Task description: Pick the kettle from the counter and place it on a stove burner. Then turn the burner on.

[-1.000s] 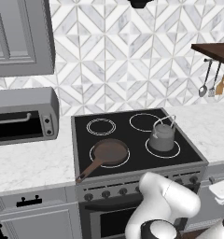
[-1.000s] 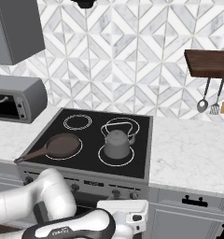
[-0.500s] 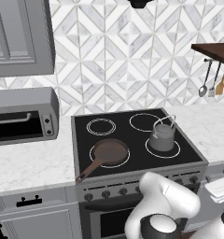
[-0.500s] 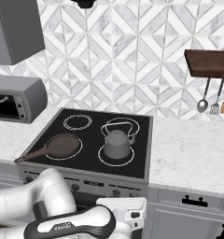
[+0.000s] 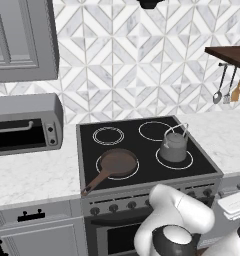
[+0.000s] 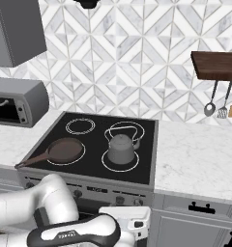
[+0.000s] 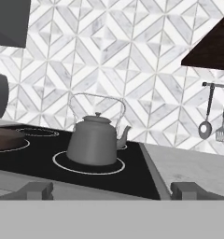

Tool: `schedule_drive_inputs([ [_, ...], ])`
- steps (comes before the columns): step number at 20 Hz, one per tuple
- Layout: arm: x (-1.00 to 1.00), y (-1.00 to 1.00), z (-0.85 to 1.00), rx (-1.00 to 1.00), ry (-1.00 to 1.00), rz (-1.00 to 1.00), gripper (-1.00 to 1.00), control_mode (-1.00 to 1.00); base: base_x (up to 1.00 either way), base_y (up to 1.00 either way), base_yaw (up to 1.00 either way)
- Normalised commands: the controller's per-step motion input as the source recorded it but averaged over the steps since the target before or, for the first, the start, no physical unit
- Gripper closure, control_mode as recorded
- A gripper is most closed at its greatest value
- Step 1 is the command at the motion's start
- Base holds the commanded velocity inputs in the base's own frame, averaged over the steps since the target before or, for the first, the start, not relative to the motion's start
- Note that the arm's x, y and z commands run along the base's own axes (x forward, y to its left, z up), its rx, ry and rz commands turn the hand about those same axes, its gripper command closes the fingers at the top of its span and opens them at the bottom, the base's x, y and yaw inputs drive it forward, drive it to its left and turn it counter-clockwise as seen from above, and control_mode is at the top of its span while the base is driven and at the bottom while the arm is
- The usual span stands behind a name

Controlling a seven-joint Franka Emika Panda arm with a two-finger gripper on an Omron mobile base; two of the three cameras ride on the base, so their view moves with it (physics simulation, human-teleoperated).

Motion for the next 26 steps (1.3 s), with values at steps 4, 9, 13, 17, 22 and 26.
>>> schedule_drive_inputs([
  [4,-0.10,0.30,-0.23,0.00,0.00,0.08,-1.00,-1.00,0.00,0.00,0.00],
  [9,0.25,0.14,-0.07,0.01,0.00,0.07,-1.00,-1.00,0.00,0.00,0.00],
  [13,0.50,0.00,0.00,0.04,0.00,0.00,-1.00,-1.00,0.00,0.00,0.00],
  [17,0.19,0.00,0.00,0.01,0.00,0.00,-1.00,-1.00,0.00,0.00,0.00],
  [22,0.02,0.00,0.00,0.00,0.00,0.00,-1.00,-1.00,0.00,0.00,0.00],
  [26,0.00,0.00,0.00,0.00,0.00,0.00,-1.00,1.00,0.00,0.00,0.00],
])
